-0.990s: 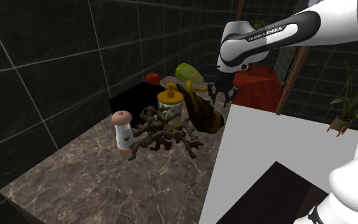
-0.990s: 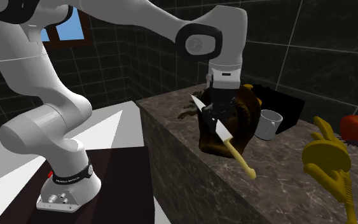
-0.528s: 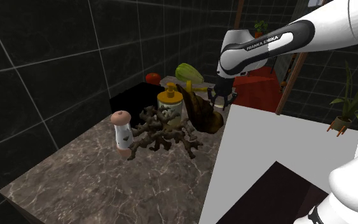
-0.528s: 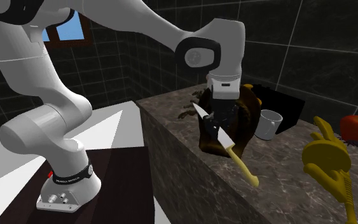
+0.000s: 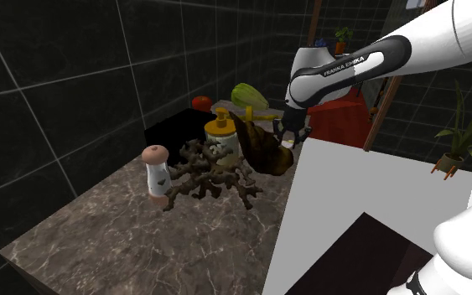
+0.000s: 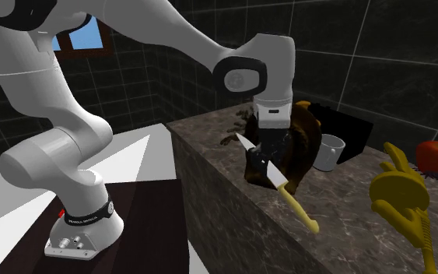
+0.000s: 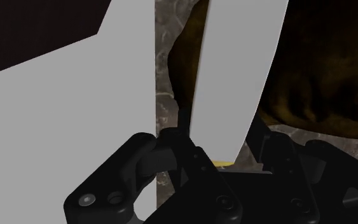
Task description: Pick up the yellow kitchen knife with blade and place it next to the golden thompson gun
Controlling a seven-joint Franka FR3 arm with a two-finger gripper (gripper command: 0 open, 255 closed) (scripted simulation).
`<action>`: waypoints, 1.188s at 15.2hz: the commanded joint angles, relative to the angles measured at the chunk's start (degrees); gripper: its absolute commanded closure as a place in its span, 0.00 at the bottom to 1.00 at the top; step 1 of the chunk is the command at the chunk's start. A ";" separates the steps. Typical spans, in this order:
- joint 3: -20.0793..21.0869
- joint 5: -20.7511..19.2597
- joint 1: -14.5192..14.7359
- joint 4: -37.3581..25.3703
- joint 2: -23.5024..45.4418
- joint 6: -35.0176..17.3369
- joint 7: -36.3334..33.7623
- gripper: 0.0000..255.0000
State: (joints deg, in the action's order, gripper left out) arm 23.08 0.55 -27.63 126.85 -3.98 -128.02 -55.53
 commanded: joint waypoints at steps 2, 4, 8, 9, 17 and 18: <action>0.54 -0.40 0.35 2.36 4.72 -2.94 -0.37 1.00; 0.64 -0.99 0.29 3.03 5.81 -4.60 -0.79 1.00; 0.80 -1.00 0.12 3.03 5.81 -4.60 -0.80 1.00; 0.81 -1.00 0.12 3.03 5.81 -4.60 -0.80 1.00; 0.68 -0.99 0.24 3.03 5.81 -4.60 -0.79 0.00; 0.55 -0.30 0.31 2.31 4.53 -2.71 -0.29 0.00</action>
State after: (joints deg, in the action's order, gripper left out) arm 23.11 -0.23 -27.77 129.20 -2.02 -134.95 -55.89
